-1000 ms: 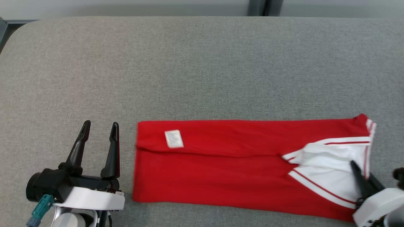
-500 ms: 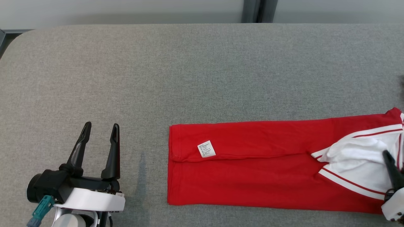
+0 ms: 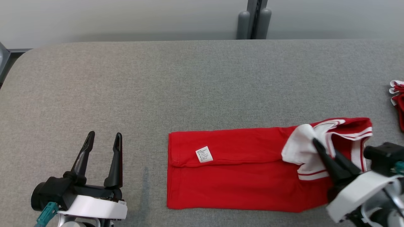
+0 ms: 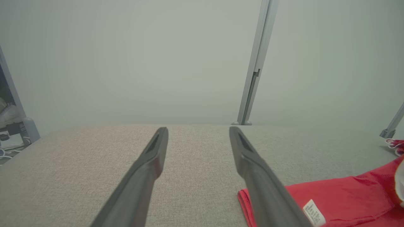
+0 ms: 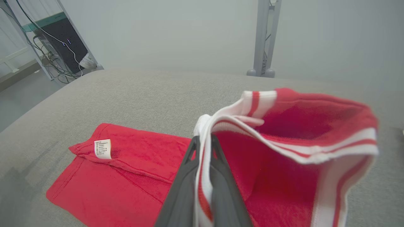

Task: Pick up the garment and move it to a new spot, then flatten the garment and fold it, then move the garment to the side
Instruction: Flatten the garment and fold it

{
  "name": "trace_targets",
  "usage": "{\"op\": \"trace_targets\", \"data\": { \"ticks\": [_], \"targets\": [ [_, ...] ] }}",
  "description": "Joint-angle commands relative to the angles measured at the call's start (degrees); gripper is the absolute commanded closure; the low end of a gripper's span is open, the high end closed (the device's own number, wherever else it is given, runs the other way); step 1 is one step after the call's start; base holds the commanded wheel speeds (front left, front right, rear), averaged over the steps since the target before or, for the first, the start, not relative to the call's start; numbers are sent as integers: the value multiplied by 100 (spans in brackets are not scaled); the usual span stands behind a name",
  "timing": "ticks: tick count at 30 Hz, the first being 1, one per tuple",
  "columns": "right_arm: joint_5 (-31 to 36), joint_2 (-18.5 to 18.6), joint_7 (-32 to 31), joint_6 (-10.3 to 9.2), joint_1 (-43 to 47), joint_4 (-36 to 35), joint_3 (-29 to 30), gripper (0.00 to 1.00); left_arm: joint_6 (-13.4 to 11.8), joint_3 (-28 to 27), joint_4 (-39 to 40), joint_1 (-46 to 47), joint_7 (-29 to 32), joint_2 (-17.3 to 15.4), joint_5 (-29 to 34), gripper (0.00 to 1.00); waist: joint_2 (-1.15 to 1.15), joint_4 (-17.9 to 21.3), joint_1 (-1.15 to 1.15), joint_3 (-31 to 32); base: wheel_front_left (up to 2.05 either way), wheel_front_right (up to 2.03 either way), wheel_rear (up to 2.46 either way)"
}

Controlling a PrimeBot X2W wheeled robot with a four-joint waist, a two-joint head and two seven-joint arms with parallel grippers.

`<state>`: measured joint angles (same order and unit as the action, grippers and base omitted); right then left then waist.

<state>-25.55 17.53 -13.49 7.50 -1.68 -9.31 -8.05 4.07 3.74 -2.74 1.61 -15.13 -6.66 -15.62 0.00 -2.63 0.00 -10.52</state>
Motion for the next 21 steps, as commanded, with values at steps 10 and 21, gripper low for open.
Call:
{"op": "trace_targets", "data": {
  "ticks": [10, 21],
  "targets": [
    [-352, -588, 24, -2, -876, 433, -1533, 100, 56, 99, -48, 35, -5, 12, 4, 0, 0, -305, 0, 65, 0, 0, 0],
    [-764, -1038, 589, -2, -1612, 1895, -2725, 100, 103, 195, -123, 160, -5, 98, -42, 0, 0, -738, 0, -70, 0, 0, 0]
  ]
}}
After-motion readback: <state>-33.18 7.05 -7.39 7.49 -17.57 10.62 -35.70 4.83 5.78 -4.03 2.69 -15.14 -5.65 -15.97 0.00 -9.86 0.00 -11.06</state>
